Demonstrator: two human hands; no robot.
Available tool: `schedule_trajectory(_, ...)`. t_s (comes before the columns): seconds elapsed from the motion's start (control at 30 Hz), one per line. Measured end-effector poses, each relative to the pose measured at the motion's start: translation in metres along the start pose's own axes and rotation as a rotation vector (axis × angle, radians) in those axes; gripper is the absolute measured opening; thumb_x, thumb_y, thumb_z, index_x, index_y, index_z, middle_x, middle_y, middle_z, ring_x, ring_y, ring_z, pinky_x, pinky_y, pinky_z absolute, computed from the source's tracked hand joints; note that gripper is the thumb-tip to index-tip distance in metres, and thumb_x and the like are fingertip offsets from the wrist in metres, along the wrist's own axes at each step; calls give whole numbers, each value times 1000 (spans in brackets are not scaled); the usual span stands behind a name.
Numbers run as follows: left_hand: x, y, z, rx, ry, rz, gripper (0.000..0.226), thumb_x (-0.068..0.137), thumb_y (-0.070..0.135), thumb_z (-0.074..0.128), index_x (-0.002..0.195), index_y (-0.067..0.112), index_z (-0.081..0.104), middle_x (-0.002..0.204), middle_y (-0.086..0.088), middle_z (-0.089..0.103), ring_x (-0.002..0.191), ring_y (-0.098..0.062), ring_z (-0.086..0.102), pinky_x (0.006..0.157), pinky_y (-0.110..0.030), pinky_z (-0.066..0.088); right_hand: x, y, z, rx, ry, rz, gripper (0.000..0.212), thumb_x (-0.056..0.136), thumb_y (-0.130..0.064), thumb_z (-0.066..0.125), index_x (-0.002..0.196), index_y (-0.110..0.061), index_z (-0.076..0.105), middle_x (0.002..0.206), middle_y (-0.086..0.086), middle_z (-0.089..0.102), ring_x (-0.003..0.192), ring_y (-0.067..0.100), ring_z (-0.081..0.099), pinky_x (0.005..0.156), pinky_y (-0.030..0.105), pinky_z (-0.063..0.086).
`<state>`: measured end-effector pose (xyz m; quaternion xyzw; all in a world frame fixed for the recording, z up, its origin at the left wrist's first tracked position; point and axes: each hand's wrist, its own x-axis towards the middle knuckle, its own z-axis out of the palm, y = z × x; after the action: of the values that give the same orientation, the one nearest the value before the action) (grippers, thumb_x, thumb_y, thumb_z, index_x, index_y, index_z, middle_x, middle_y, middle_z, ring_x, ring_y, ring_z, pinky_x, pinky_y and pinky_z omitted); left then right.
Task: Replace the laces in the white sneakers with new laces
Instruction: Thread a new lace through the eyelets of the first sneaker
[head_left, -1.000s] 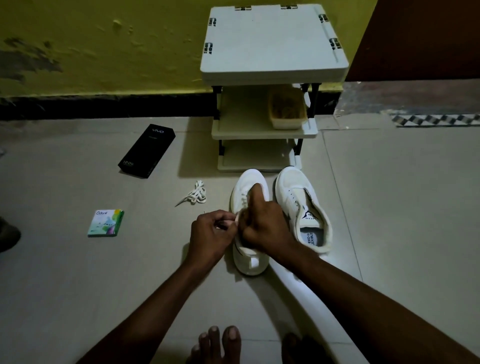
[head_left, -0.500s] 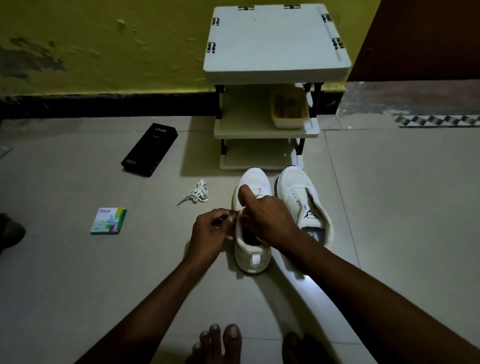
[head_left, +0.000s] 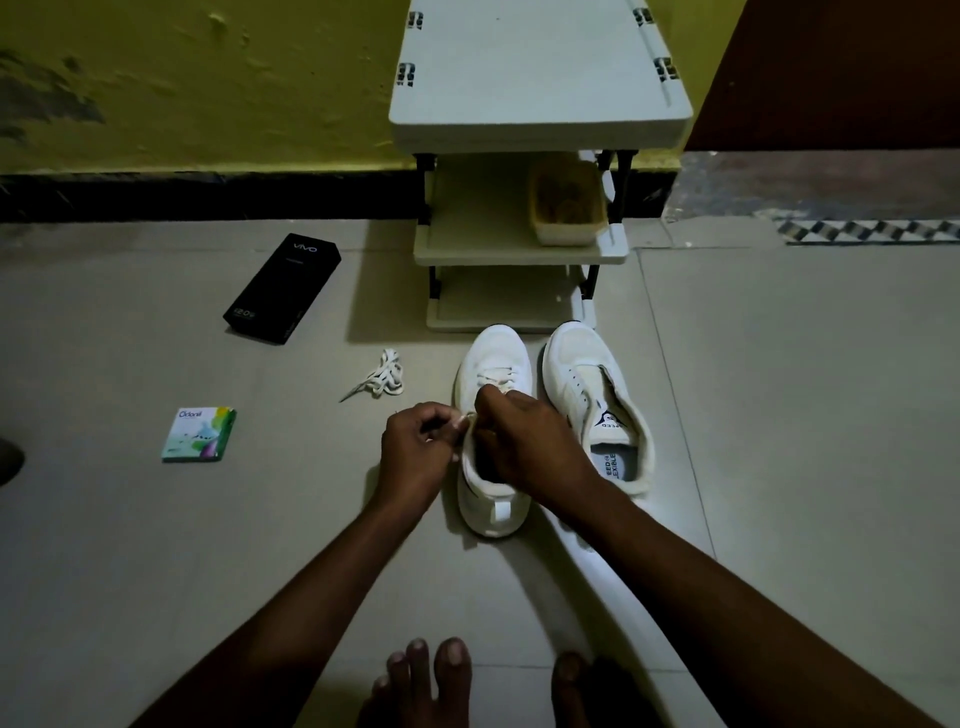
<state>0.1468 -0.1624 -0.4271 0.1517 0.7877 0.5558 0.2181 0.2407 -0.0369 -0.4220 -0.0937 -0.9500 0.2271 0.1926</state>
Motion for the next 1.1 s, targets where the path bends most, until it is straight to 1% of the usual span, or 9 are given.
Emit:
schedule_trajectory(0.2, -2, 4, -2, -31, -13, 36, 5, 91, 1, 71, 88, -1, 73, 81, -15, 72, 64, -15, 63, 54, -19, 51, 6, -1, -2, -19, -68, 1, 54, 75, -12, 73, 98, -23, 26, 79, 14, 59, 63, 36, 55, 53, 31, 29)
schedule_trajectory(0.27, 1, 4, -3, -6, -23, 28, 7, 92, 1, 70, 86, 3, 72, 80, -11, 71, 64, -15, 63, 55, -19, 52, 6, -2, -4, -45, -67, -4, 56, 71, -10, 76, 98, -22, 28, 76, 15, 59, 61, 37, 55, 51, 30, 29)
schedule_trajectory(0.33, 5, 2, -3, 60, -61, 34, 12, 94, 2, 68, 85, 10, 71, 82, -6, 71, 72, -18, 67, 63, -26, 56, 4, -2, -4, -95, -36, -33, 59, 64, -9, 82, 99, -20, 35, 74, 12, 59, 62, 34, 57, 48, 28, 29)
schedule_trajectory(0.4, 10, -2, -2, 135, -108, 50, 11, 96, 6, 65, 88, 12, 68, 83, -1, 70, 80, -19, 67, 75, -34, 56, 1, -2, -2, -90, 1, -72, 49, 64, -7, 80, 95, -17, 43, 77, 11, 59, 70, 32, 57, 45, 30, 37)
schedule_trajectory(0.5, 14, -5, 0, 223, -160, 51, 12, 100, 15, 60, 88, 18, 59, 83, 4, 64, 79, -14, 61, 73, -30, 45, -2, 4, -2, -61, 24, -70, 9, 80, -11, 66, 85, -6, 60, 91, 14, 56, 85, 32, 52, 54, 40, 47)
schedule_trajectory(0.6, 13, -6, 1, 243, -179, 5, 12, 103, 19, 54, 91, 19, 55, 88, 1, 63, 85, -19, 60, 73, -33, 46, -4, 8, -2, -96, 51, 31, 14, 83, -16, 68, 77, -5, 66, 99, 13, 56, 90, 32, 49, 60, 34, 41)
schedule_trajectory(0.73, 10, -6, 2, 187, -166, -8, 15, 103, 24, 56, 88, 22, 56, 84, 0, 65, 78, -22, 61, 77, -41, 52, 0, 6, 1, -105, 9, 21, 14, 78, -15, 65, 72, -3, 65, 92, 14, 53, 86, 30, 46, 62, 41, 42)
schedule_trajectory(0.93, 4, -1, 0, 113, -150, 31, 10, 100, 19, 62, 91, 15, 63, 78, -2, 67, 61, -14, 59, 57, -26, 51, 2, 2, 0, -141, -26, 7, 33, 74, -28, 44, 75, -5, 68, 96, 13, 55, 87, 32, 48, 59, 42, 46)
schedule_trajectory(1.1, 9, 3, 0, 184, -111, 35, 18, 101, 11, 55, 85, 19, 55, 79, -9, 69, 66, -25, 63, 62, -39, 54, -2, 4, 1, -105, -28, 71, 27, 82, -27, 49, 75, -8, 67, 93, 10, 52, 88, 30, 46, 65, 43, 48)
